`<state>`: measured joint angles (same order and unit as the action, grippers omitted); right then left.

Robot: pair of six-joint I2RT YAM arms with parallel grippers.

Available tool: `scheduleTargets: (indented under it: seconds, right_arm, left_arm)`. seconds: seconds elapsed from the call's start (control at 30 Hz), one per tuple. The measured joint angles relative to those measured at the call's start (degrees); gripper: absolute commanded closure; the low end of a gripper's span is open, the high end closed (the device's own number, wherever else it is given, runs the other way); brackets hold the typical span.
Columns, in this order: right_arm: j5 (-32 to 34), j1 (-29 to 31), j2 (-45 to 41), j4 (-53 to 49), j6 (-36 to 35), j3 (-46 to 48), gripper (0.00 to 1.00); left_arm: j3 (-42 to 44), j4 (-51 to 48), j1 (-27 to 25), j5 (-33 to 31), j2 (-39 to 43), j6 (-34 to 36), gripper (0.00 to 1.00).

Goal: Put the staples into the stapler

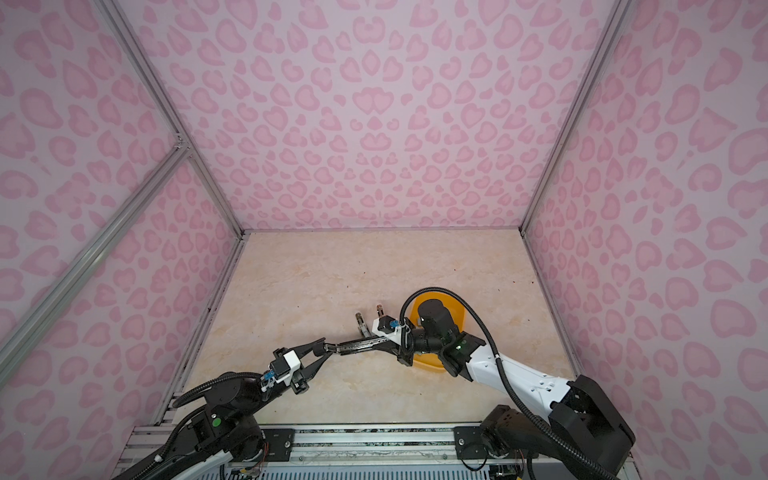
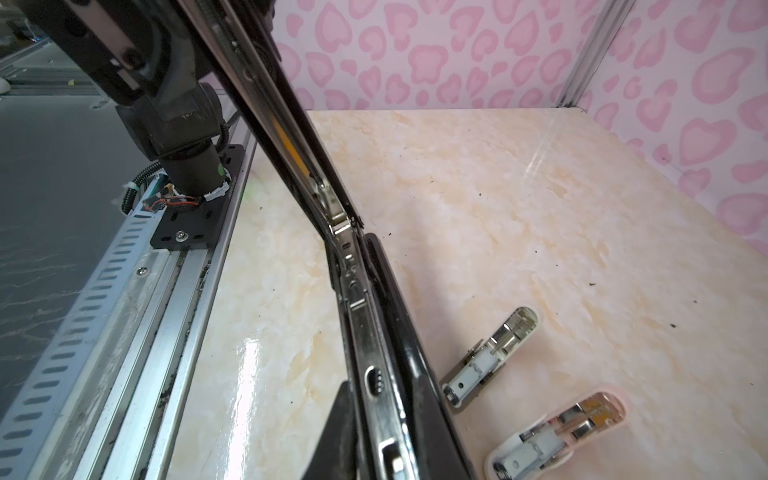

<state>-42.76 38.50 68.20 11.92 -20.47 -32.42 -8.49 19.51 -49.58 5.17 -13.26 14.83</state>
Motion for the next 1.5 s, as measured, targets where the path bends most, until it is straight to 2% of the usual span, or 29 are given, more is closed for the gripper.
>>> scheduleTargets:
  seconds: [0.13, 0.3, 0.53, 0.57, 0.67, 0.7, 0.73, 0.8, 0.83, 0.97, 1.17, 1.4, 1.5]
  right_arm:
    - [-3.1, -3.2, -0.2, 6.8, 4.3, 2.7, 1.00]
    - [-4.5, -4.3, -3.0, 13.4, 8.7, 5.5, 1.00]
    - [-3.1, -5.8, -6.5, 18.6, 13.8, 9.7, 1.00]
    - [-2.9, -5.9, -6.8, 18.7, 14.1, 9.8, 1.00]
    - [-0.7, -6.0, -7.4, 18.8, 14.5, 9.8, 1.00]
    - [0.0, -6.0, -7.4, 18.8, 14.6, 9.8, 1.00]
    - [0.6, -6.0, -7.4, 18.6, 14.7, 9.8, 1.00]
    - [2.1, -5.5, -7.6, 18.1, 15.4, 9.8, 1.00]
    - [3.4, -5.0, -7.9, 18.2, 16.2, 9.7, 1.00]
    - [10.6, -1.3, -9.1, 15.9, 16.3, 8.0, 1.00]
    - [13.2, 0.8, -8.7, 13.4, 15.8, 5.9, 1.00]
    - [17.5, 2.5, -9.0, 13.0, 18.6, 6.1, 1.00]
    - [20.1, 5.1, -8.8, 8.4, 18.4, 2.0, 1.00]
  left_arm:
    - [-6.1, -5.7, 0.5, -1.5, -2.2, -3.3, 0.96]
    - [-16.0, -13.7, 1.1, -0.6, -7.6, -5.4, 0.96]
    - [-15.2, -14.2, 4.4, 0.5, -7.6, -10.2, 0.96]
    - [-14.8, -13.8, 5.3, 0.9, -7.7, -11.0, 0.91]
    - [-14.1, -12.1, 8.0, 2.3, -9.2, -13.1, 0.67]
    - [-14.1, -11.4, 8.6, 2.6, -10.2, -13.5, 0.56]
    - [-14.1, -10.6, 9.1, 2.8, -11.4, -13.7, 0.51]
    - [-14.5, -9.5, 10.2, -0.1, -14.3, -13.4, 0.39]
    - [-14.9, -9.6, 10.7, -2.2, -15.6, -13.7, 0.23]
    - [-16.4, -10.0, 10.8, -6.0, -19.5, -14.4, 0.14]
    - [-16.0, -11.0, 11.9, -14.4, -16.9, -15.8, 0.14]
    - [-14.7, -11.0, 12.0, -16.2, -14.7, -16.7, 0.13]
    - [-17.0, -12.7, 12.0, -18.1, -16.3, -18.5, 0.03]
